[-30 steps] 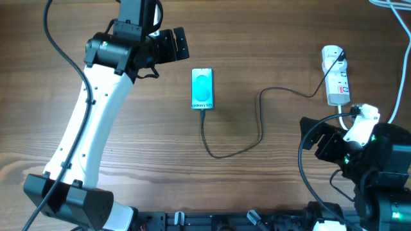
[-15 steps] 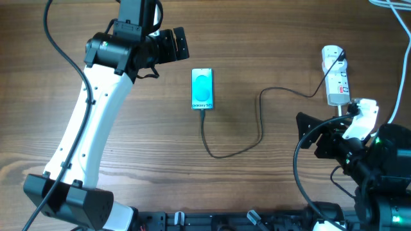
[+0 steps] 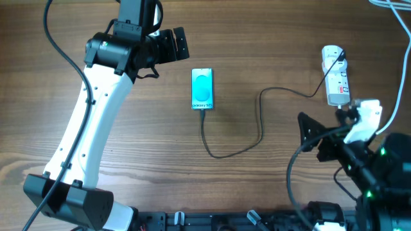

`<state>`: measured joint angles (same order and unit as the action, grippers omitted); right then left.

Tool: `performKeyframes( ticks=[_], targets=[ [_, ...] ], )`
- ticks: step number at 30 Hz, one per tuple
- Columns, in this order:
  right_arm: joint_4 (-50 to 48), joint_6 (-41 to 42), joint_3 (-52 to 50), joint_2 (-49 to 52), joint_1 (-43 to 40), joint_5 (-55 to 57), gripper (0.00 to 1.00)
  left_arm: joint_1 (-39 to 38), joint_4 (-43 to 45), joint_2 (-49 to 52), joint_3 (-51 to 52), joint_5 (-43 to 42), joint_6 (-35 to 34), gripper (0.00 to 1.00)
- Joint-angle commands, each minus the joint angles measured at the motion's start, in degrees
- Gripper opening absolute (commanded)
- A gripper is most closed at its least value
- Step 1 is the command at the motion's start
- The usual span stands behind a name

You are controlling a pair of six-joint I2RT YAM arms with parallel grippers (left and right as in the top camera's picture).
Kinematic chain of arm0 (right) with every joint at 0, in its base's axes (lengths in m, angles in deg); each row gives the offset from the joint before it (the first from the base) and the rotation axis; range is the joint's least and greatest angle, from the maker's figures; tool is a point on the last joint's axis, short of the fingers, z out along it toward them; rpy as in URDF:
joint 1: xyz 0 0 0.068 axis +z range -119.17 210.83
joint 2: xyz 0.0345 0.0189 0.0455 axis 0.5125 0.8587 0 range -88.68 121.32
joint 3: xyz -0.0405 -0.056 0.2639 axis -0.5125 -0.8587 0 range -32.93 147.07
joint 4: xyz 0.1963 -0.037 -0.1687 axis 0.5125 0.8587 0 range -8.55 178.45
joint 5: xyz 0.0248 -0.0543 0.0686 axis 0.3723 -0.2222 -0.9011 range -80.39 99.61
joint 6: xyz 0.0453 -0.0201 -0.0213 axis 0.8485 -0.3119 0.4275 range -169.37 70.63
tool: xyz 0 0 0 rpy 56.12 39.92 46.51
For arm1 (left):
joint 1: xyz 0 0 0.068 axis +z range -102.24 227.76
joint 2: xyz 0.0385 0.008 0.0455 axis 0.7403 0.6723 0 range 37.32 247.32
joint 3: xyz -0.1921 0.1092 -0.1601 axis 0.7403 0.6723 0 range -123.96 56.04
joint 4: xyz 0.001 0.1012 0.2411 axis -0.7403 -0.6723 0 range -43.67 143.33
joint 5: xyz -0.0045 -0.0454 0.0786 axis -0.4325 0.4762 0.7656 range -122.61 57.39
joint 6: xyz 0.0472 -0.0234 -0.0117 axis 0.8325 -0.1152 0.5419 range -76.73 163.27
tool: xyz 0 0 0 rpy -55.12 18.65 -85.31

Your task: Plug charger to phone and switch on socket

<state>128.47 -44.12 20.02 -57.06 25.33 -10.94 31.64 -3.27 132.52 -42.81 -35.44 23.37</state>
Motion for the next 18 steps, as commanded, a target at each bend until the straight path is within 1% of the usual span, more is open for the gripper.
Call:
performKeyframes(
  ticks=[1, 4, 9, 18],
  targets=[
    [-0.7, -7.0, -0.3, -4.9, 0.5, -0.3, 1.0, 0.2, 0.2, 0.4, 0.3, 0.4, -0.5, 1.0],
    [-3.9, -10.5, -3.0, -8.3, 2.1, -0.3, 1.0, 0.2, 0.2, 0.4, 0.3, 0.4, -0.5, 1.0],
    [-11.9, -10.7, -11.0, -13.8, 3.8, -0.4, 1.0, 0.2, 0.2, 0.4, 0.3, 0.4, -0.5, 1.0],
    [-32.9, -10.6, -29.8, -23.7, 3.8, -0.6, 1.0, 0.2, 0.2, 0.4, 0.3, 0.4, -0.5, 1.0]
  ],
)
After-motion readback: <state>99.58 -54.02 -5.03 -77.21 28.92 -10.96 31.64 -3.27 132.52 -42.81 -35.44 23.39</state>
